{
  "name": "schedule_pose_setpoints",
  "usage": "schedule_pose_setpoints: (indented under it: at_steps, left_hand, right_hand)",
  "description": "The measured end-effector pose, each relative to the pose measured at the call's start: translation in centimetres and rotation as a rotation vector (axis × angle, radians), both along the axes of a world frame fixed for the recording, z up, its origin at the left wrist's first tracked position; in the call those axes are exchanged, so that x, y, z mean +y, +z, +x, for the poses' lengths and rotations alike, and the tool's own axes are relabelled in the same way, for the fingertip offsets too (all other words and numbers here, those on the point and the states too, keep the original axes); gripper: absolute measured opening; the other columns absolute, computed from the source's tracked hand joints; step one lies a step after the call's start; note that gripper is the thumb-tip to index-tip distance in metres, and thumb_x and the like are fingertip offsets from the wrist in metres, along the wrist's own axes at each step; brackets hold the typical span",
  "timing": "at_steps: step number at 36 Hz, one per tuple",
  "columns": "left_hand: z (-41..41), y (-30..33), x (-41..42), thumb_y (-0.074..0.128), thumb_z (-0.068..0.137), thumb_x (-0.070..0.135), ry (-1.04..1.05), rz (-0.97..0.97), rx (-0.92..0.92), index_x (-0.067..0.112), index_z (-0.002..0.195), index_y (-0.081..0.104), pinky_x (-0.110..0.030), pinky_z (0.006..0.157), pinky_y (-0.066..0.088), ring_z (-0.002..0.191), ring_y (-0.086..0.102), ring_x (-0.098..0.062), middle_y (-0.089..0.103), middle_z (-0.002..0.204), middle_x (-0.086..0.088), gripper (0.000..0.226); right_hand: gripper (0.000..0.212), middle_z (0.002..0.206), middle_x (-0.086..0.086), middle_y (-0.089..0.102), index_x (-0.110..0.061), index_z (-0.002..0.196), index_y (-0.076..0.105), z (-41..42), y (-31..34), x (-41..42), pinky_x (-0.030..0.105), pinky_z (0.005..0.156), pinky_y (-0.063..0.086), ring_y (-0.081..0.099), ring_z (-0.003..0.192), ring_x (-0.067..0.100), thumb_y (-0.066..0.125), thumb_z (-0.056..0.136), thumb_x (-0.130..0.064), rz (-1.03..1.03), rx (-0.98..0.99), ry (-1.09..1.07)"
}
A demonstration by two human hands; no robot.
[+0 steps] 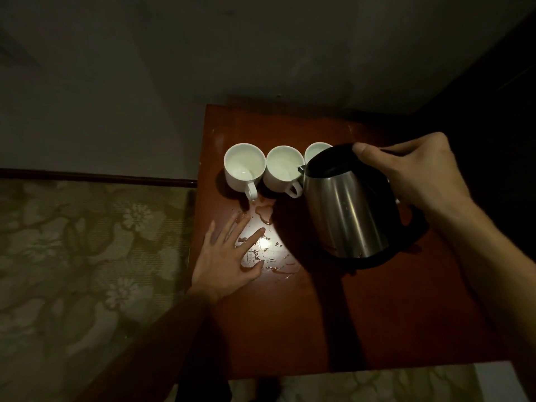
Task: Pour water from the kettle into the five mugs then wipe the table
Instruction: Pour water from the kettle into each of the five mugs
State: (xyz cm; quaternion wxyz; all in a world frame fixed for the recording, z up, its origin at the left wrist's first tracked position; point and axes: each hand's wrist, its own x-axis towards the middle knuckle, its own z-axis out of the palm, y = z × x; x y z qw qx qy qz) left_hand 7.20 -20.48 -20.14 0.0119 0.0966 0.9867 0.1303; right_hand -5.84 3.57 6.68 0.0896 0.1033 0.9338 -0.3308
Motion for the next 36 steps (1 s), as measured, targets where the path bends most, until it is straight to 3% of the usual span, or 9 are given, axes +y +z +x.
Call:
schedule_pose_setpoints:
  at_steps: [2, 6, 8, 11, 16, 21, 36]
  left_hand:
    - [-0.01, 0.08, 0.01, 0.037, 0.091, 0.073, 0.003, 0.006, -0.006, 0.046, 0.157, 0.029, -0.061, 0.122, 0.018, 0.159, 0.008, -0.021, 0.020, 0.171, 0.000, 0.072]
    - [0.04, 0.01, 0.00, 0.041, 0.090, 0.072, 0.004, 0.016, 0.010, 0.046, 0.156, 0.033, -0.061, 0.122, 0.019, 0.159, 0.009, -0.020, 0.022, 0.170, 0.001, 0.072]
    - [0.05, -0.09, -0.02, 0.043, 0.089, 0.071, 0.005, 0.026, 0.014, 0.045, 0.156, 0.035, -0.061, 0.122, 0.017, 0.159, 0.009, -0.020, 0.023, 0.170, 0.000, 0.072]
    - [0.04, -0.21, -0.01, 0.043, 0.090, 0.071, 0.003, 0.020, 0.009, 0.046, 0.156, 0.033, -0.060, 0.123, 0.016, 0.159, 0.009, -0.020, 0.023, 0.170, 0.000, 0.072]
    - [0.02, -0.09, -0.03, 0.038, 0.091, 0.072, 0.004, 0.011, -0.010, 0.047, 0.158, 0.028, -0.060, 0.123, 0.014, 0.159, 0.005, -0.019, 0.018, 0.171, 0.001, 0.072]
    - [0.02, 0.05, -0.01, 0.038, 0.091, 0.072, 0.005, 0.018, -0.013, 0.047, 0.158, 0.030, -0.059, 0.124, 0.012, 0.159, 0.005, -0.019, 0.018, 0.171, 0.002, 0.072]
    - [0.07, 0.04, 0.01, 0.041, 0.090, 0.071, 0.007, 0.025, -0.006, 0.046, 0.156, 0.034, -0.059, 0.124, 0.013, 0.159, 0.007, -0.019, 0.021, 0.171, 0.002, 0.071]
  right_hand:
    - [0.030, 0.089, -0.005, 0.079, -0.033, 0.083, 0.074, 0.08, -0.06, -0.01, 0.037, 0.074, 0.061, 0.076, 0.085, 0.010, 0.080, 0.084, -0.063, 0.000, 0.001, 0.002]
    - [0.031, 0.087, -0.006, 0.079, -0.035, 0.081, 0.074, 0.16, -0.16, 0.01, 0.035, 0.069, 0.058, 0.075, 0.083, 0.010, 0.079, 0.084, -0.065, 0.011, 0.003, 0.007]
    - [0.032, 0.086, -0.006, 0.079, -0.035, 0.081, 0.073, 0.11, -0.23, 0.04, 0.041, 0.073, 0.063, 0.076, 0.082, 0.011, 0.079, 0.082, -0.067, 0.019, 0.005, 0.005]
    - [0.031, 0.085, -0.006, 0.078, -0.036, 0.079, 0.072, 0.13, -0.19, -0.01, 0.047, 0.078, 0.066, 0.076, 0.081, 0.013, 0.079, 0.082, -0.067, 0.023, -0.002, 0.002]
    - [0.031, 0.085, -0.005, 0.077, -0.036, 0.078, 0.071, 0.21, -0.12, -0.09, 0.044, 0.075, 0.064, 0.075, 0.082, 0.013, 0.078, 0.082, -0.066, 0.025, 0.010, 0.009]
    - [0.030, 0.085, -0.004, 0.077, -0.037, 0.078, 0.071, 0.13, 0.01, -0.12, 0.050, 0.079, 0.065, 0.075, 0.081, 0.014, 0.078, 0.083, -0.065, 0.019, 0.007, 0.012]
    - [0.027, 0.088, -0.006, 0.075, -0.036, 0.081, 0.069, -0.12, -0.04, 0.04, 0.035, 0.068, 0.057, 0.072, 0.083, 0.009, 0.079, 0.086, -0.061, 0.001, -0.004, 0.015]
